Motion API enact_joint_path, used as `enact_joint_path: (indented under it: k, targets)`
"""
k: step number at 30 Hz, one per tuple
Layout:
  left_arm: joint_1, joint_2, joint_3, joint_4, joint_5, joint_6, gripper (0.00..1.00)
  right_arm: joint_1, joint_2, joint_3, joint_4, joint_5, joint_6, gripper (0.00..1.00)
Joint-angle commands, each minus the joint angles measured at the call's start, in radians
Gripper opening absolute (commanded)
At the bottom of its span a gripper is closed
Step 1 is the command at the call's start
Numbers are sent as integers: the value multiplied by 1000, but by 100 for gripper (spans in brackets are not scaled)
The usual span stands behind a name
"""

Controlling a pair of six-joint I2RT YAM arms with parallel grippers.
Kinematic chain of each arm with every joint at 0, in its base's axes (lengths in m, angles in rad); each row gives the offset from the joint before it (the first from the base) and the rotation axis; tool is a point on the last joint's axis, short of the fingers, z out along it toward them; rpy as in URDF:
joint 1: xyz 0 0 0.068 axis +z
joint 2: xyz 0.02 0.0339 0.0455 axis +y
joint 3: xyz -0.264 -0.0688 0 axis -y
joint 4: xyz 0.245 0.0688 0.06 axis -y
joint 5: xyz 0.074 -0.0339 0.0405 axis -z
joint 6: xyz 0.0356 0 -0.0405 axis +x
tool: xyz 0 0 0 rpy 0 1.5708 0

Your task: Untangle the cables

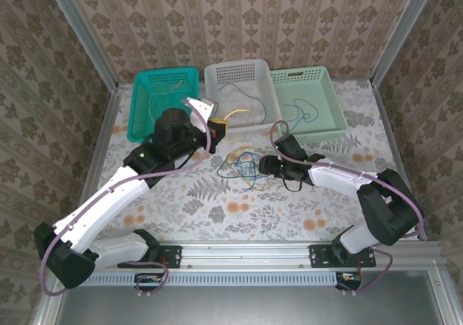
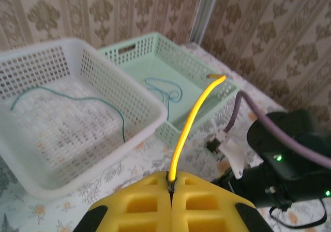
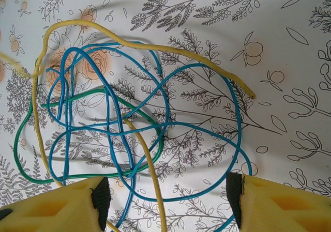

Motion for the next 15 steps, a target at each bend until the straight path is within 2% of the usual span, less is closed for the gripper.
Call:
enact_joint_path:
  k: [1, 6, 12, 15]
  targets:
    - [12, -59, -6, 92, -38, -35, 5, 7, -20, 18, 6, -2, 10, 65]
    - [18, -110, -38, 159, -70, -72, 2, 8, -69, 12, 13, 16, -7, 64]
    - [35, -139, -17, 130, -104, -66, 2, 10, -140, 7, 13, 50, -16, 64]
    - [57, -147, -1, 124, -92, -97, 2, 15, -179, -11, 76, 28, -27, 65]
